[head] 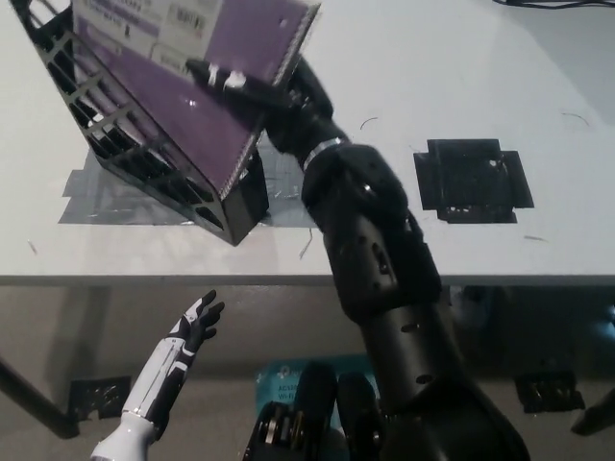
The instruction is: A shelf with a book inside it is placed on the center of the desk infront of the robot. The robot uses its right hand to grab the book, take it out and hand it to a person.
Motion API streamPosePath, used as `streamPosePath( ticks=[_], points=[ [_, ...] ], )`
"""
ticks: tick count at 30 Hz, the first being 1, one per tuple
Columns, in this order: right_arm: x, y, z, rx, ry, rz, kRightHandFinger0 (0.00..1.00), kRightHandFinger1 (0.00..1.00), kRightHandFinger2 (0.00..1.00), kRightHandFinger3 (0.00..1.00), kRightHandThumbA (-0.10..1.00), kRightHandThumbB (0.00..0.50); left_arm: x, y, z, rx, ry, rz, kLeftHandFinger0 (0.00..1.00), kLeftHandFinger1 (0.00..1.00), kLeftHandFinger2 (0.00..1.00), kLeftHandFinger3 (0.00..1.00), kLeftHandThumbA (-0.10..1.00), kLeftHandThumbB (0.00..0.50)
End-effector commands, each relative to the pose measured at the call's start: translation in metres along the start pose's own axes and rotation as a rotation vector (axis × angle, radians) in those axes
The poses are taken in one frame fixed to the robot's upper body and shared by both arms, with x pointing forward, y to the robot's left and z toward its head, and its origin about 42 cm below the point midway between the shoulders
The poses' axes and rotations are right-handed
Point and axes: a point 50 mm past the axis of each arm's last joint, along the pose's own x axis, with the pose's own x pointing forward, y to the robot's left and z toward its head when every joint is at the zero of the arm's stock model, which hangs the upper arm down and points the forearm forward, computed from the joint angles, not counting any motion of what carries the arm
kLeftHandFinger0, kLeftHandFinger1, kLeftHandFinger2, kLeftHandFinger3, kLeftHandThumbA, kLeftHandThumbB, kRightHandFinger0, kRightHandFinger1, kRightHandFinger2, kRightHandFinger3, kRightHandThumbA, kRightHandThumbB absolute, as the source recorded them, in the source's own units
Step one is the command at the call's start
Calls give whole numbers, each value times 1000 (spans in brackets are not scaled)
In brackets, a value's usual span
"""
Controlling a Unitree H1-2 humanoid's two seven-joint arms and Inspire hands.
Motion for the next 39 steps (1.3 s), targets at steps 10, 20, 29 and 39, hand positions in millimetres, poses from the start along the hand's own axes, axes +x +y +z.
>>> streamPosePath(
  ticks=[10, 20, 29, 39],
  points=[
    [-34, 75, 136, 331, -335, 295, 0, 0, 0, 0, 919, 10, 4, 5, 6, 15, -66, -27, 1000, 1000, 1000, 1000, 1000, 311],
    [-83, 25, 177, 437, -451, 266, 0, 0, 0, 0, 1000, 0, -2, 3, 4, 2, -51, -20, 1000, 1000, 1000, 1000, 1000, 343],
    [-113, -52, 139, 450, -422, 109, 0, 0, 0, 0, 967, 0, -12, 5, -2, -3, -13, -16, 1000, 1000, 1000, 1000, 1000, 360],
    [-108, -101, 95, 540, -327, -124, 0, 0, 0, 0, 909, 0, -14, 5, -4, 1, -5, -20, 1000, 1000, 1000, 1000, 977, 363]
  ],
)
